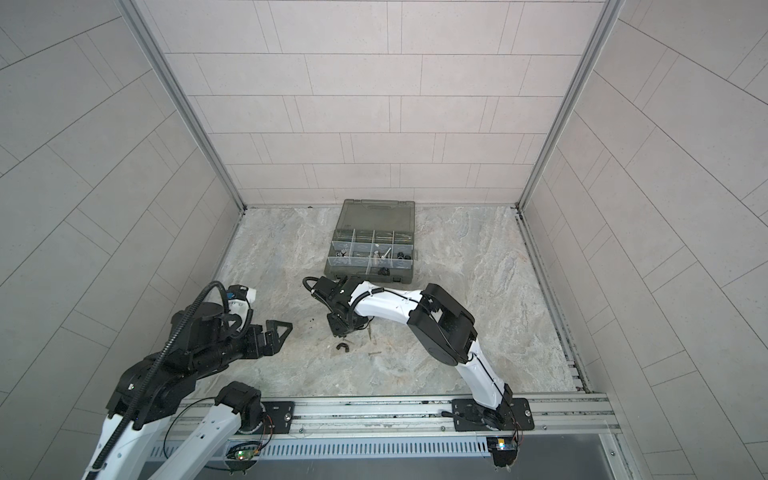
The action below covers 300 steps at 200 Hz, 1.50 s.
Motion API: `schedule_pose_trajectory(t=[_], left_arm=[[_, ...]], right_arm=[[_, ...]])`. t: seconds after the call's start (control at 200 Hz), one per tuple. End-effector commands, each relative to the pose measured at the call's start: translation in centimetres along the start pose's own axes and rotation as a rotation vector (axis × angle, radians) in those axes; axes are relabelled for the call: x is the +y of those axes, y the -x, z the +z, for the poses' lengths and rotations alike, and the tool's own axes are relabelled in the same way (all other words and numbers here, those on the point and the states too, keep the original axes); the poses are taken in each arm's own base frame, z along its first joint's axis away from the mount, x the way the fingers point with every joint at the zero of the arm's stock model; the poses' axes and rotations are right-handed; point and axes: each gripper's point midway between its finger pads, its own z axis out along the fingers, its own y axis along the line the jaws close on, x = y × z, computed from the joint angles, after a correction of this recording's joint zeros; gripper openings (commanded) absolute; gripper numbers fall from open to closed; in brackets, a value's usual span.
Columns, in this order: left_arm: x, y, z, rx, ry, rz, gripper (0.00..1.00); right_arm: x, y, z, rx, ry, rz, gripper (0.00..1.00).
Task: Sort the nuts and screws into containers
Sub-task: 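Lift the wing nut and carry it over the box with the right gripper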
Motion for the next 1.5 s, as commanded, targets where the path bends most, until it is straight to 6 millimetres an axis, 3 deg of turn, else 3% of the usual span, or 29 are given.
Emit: schedule_pose_trajectory(t=[0.0, 0.185, 0.365, 0.766, 1.161, 1.361, 1.496], left_arm=[[0.0, 0.2, -0.5, -0.018, 0.006, 0.014, 0.99], [0.1, 0.2, -0.5, -0.018, 0.007, 0.013, 0.99], [0.1, 0.2, -0.5, -0.017, 0.009, 0.011, 0.99], [0.0, 0.2, -0.3, -0.013, 0.006, 0.012, 0.99], [-0.5, 1.2, 0.3, -0.013, -0.003, 0.005, 0.99], [-0.9, 2.3, 1.0, -0.007, -0.008, 0.002, 0.99], [-1.2, 3.2, 1.6, -0.005, -0.007, 0.004, 0.99]], right_arm=[[-2.8, -1.1, 0.8, 0.056, -0.125, -0.036, 0.34], [-3.3, -1.3, 1.0, 0.066, -0.135, -0.027, 0.33], [-3.7, -1.5, 1.4, 0.065, -0.148, -0.021, 0.21], [-4.6, -0.9, 0.2, 0.034, -0.157, -0.015, 0.09], [-6.5, 1.6, -4.3, -0.059, -0.117, 0.025, 0.06], [-9.2, 4.8, -8.2, -0.15, -0.091, 0.08, 0.07], [-11.7, 7.2, -9.6, -0.186, -0.081, 0.135, 0.07]])
